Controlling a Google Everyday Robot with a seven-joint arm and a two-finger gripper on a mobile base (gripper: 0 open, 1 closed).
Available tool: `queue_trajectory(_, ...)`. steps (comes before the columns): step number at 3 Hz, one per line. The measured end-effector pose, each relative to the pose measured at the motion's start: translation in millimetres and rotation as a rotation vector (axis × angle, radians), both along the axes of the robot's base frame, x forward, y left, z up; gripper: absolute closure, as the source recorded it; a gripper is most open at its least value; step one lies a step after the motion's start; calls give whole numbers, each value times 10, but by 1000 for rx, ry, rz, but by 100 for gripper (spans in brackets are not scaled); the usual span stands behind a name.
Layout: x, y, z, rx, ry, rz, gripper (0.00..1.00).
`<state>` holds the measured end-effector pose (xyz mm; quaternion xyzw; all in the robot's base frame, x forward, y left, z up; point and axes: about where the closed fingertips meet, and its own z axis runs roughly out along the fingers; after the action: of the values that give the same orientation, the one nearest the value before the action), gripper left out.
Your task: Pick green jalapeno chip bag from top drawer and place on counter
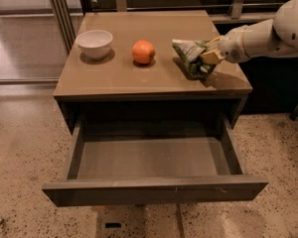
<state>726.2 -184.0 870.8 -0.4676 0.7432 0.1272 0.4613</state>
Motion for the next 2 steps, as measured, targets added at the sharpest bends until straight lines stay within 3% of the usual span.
queue_trajectory(1,0,0,0,0,0,0,12)
queue_trajectory(2,0,1,-1,0,0,0,0)
